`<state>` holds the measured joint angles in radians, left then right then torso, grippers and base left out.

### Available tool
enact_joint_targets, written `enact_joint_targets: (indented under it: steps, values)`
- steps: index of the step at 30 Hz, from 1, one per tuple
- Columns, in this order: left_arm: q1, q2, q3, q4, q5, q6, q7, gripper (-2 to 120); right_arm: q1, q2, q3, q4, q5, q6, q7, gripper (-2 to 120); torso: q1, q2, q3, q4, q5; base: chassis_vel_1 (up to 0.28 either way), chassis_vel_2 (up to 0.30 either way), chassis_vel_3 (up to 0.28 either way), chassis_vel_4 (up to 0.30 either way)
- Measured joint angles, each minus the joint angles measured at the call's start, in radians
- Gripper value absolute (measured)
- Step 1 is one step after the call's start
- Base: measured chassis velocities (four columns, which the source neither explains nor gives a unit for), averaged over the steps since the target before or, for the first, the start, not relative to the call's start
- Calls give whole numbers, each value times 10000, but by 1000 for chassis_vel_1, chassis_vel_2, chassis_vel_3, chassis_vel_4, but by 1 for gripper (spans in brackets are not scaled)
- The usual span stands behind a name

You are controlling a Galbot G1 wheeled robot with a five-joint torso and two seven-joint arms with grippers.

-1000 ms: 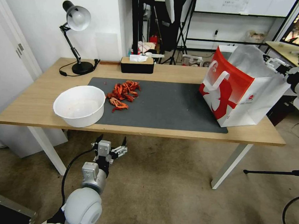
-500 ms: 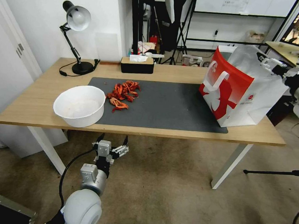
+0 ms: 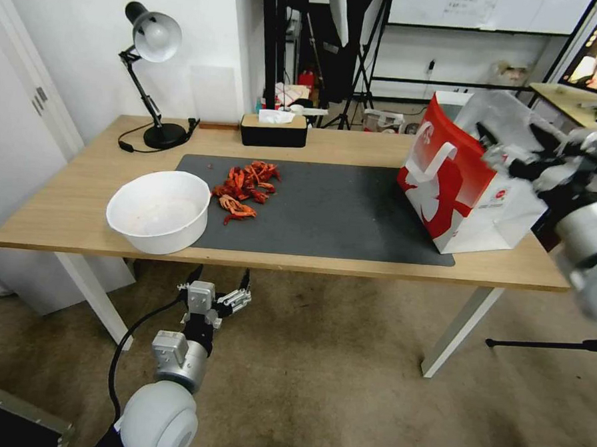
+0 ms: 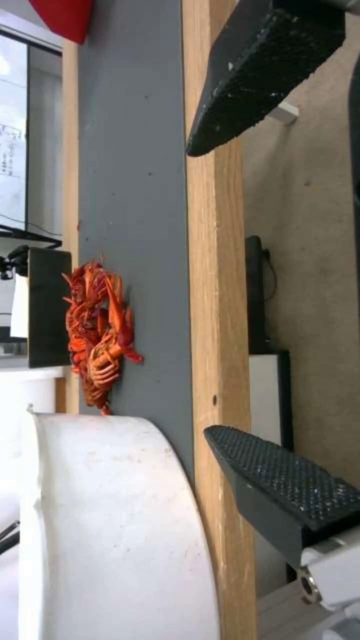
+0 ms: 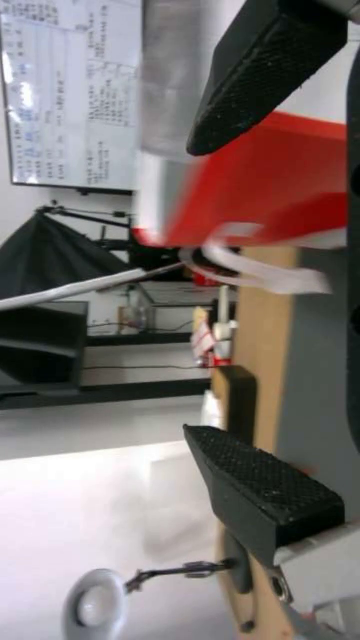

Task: Close the takeout container lid, then place the container into the takeout bag.

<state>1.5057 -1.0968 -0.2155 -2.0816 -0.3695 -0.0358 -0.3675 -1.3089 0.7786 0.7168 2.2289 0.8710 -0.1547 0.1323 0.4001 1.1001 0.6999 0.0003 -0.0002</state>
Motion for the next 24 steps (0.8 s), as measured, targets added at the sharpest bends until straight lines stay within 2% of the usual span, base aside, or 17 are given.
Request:
enact_joint_targets:
  steps: [2,3,6,7,10,11,13,18,24]
  values:
    - [43,-20,-39,0,12,-109,57,100,-969,793,-88,131,-830,508,-174,100,-1,-1,0,-5,4,0,0,0,0]
    - [43,-20,-39,0,12,-109,57,100,-969,793,-88,131,-830,508,-174,100,-1,-1,0,-5,4,0,0,0,0]
    - [78,-69,-72,43,36,-255,139,100,-2164,1959,-329,91,-2084,1469,-490,100,-1,-2,-1,-5,2,0,0,0,0]
    - [78,-69,-72,43,36,-255,139,100,-2164,1959,-329,91,-2084,1469,-490,100,-1,-2,-1,-5,2,0,0,0,0]
    - [121,-135,-73,165,59,-437,258,100,-3098,2941,-604,-286,-3116,2453,-767,100,-2,-2,-1,-4,2,0,0,0,0]
    - [121,-135,-73,165,59,-437,258,100,-3098,2941,-604,-286,-3116,2453,-767,100,-2,-2,-1,-4,2,0,0,0,0]
    - [132,-195,-73,233,70,-510,311,100,-3644,3485,-733,-585,-3573,2974,-931,100,-2,-2,-1,-3,0,0,0,0,0]
    - [170,-254,-71,333,73,-512,383,100,-4242,4043,-966,-1092,-3926,3629,-1127,100,-2,-1,-1,-4,1,0,0,0,0]
    - [161,-316,-38,490,74,-591,414,100,-4241,4305,-1176,-1424,-4051,3814,-1124,100,-2,-2,1,-2,1,0,0,0,0]
